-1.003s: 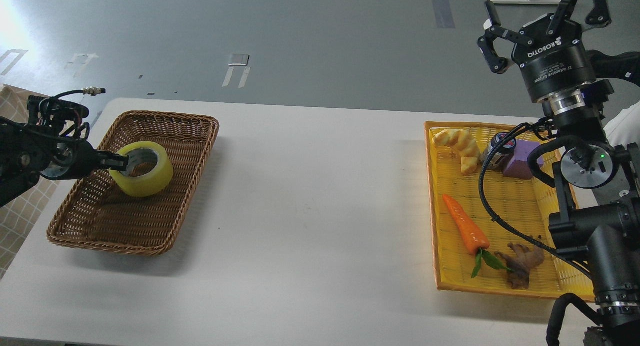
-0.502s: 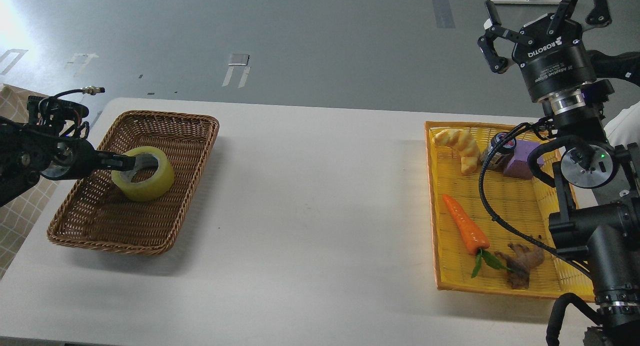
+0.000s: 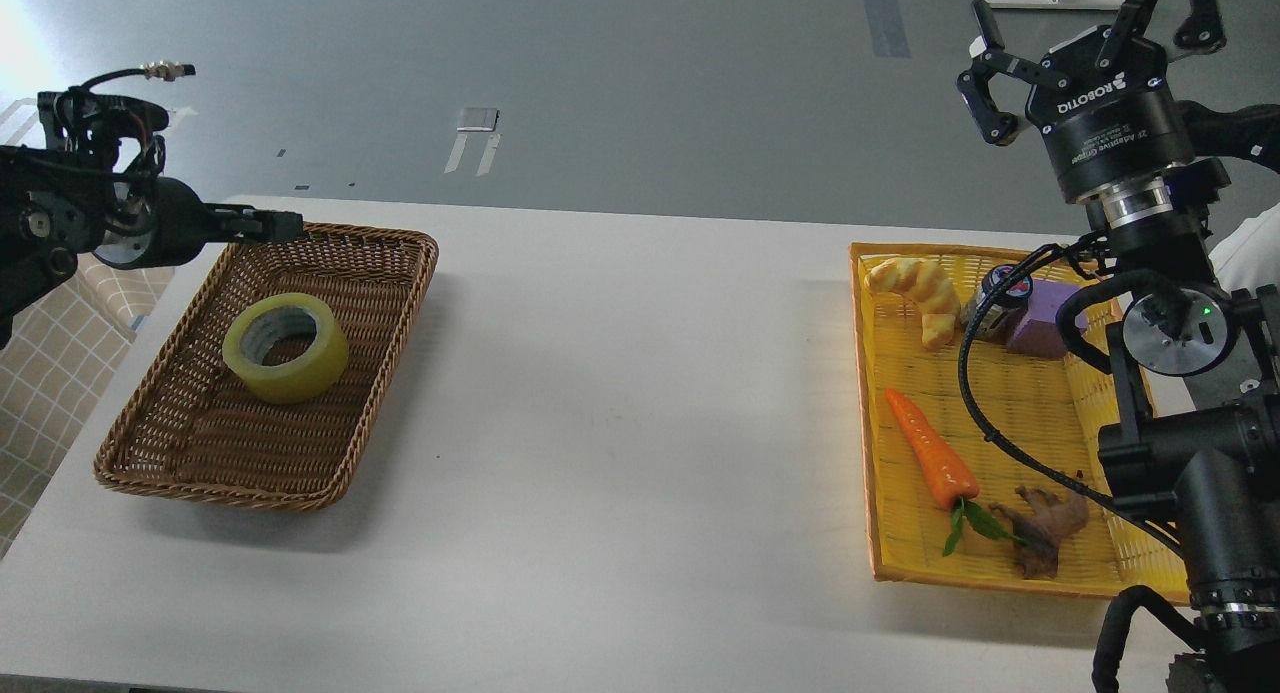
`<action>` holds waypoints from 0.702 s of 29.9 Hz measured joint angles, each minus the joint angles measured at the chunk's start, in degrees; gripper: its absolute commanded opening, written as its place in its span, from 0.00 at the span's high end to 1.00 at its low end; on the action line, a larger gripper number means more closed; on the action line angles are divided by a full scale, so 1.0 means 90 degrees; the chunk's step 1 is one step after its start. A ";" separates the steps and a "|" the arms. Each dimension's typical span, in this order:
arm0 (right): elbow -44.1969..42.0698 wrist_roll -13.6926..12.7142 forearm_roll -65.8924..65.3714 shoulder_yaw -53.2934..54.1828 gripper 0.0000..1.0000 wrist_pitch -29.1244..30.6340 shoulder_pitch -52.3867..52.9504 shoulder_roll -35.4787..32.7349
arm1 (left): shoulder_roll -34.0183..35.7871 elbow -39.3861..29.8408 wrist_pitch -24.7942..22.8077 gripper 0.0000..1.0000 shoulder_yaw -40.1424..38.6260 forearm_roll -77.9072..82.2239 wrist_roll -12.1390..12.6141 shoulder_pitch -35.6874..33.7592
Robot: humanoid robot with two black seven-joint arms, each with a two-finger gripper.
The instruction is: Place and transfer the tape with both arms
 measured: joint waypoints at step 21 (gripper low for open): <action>0.0010 0.0000 -0.0004 0.0030 0.00 0.0000 0.0008 -0.0184 | -0.1896 -0.0128 -0.0167 0.02 -0.1970 -0.5938 -0.1234 -0.0737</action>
